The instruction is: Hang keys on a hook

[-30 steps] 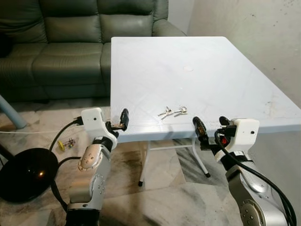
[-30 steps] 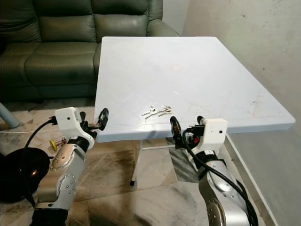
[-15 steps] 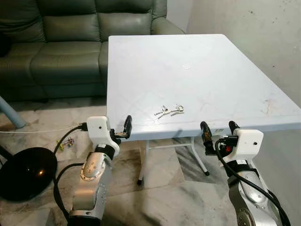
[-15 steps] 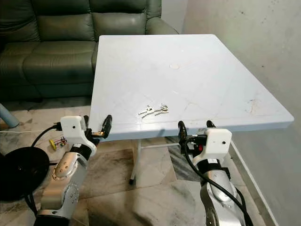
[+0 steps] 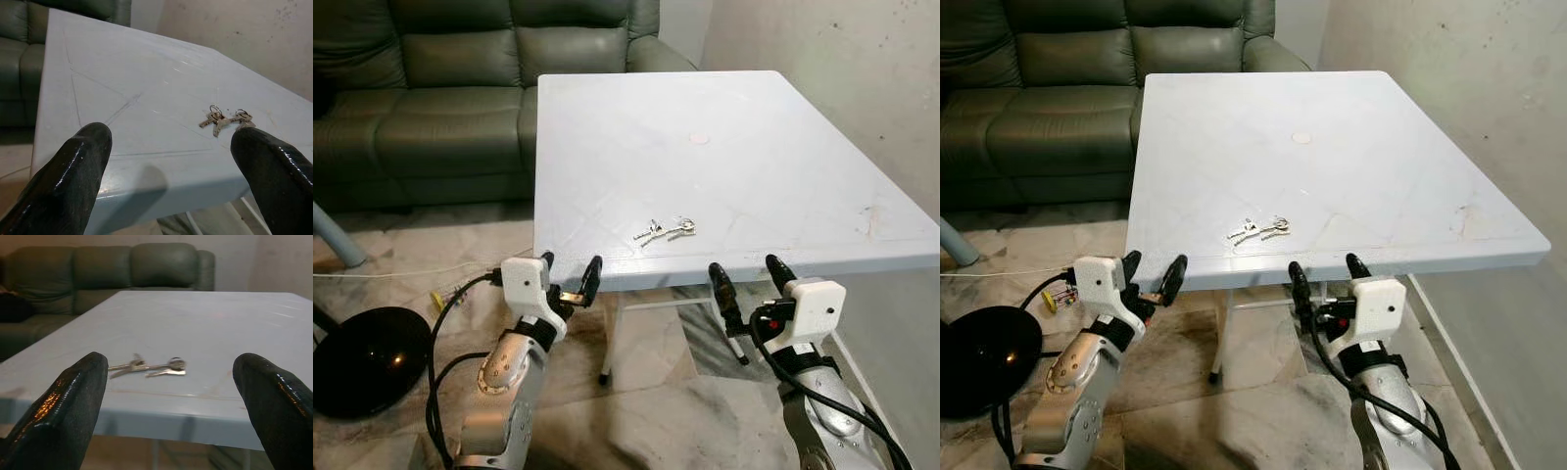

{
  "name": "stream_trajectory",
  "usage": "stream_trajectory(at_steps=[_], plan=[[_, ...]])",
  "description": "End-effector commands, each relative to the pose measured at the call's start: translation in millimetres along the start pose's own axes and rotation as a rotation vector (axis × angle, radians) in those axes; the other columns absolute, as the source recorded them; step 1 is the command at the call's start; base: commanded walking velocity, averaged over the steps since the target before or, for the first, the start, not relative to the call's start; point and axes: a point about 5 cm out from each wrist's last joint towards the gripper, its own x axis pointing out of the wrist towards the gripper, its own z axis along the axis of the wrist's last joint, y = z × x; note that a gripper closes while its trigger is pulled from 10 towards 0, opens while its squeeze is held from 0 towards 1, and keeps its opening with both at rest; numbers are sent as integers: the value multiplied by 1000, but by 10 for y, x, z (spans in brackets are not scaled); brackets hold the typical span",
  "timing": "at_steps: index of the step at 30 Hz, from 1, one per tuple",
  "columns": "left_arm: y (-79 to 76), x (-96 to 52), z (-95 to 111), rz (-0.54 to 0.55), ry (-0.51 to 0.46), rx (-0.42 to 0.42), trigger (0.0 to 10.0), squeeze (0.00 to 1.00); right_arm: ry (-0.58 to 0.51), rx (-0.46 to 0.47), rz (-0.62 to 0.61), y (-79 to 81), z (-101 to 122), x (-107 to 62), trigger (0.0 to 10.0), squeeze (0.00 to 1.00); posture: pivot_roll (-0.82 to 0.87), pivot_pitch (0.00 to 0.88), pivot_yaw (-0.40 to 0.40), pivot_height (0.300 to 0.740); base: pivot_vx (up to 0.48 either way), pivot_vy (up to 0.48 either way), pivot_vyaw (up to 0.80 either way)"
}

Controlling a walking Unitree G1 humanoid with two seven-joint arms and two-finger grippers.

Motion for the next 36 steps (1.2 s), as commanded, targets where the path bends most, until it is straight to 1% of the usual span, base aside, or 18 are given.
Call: stream_trajectory(at_steps=[1,9,32,36], plan=[[-17,-15,30,-19,-10,-4,10000,0,-6,-10,35,37,22,-7,10000,0,104,62,-33,740,0,0,0],[-31,-12,26,-11,-11,-21,10000,0,-22,4,62,85,62,3,10000,0,106,62,-36,740,0,0,0],[-40,4,59,2,-20,-42,10000,0,-16,8,77,91,71,4,10000,0,107,66,-38,740,281,0,0],[-40,6,62,10,-23,-39,10000,0,-14,9,80,91,70,6,10000,0,107,66,-38,740,124,0,0]])
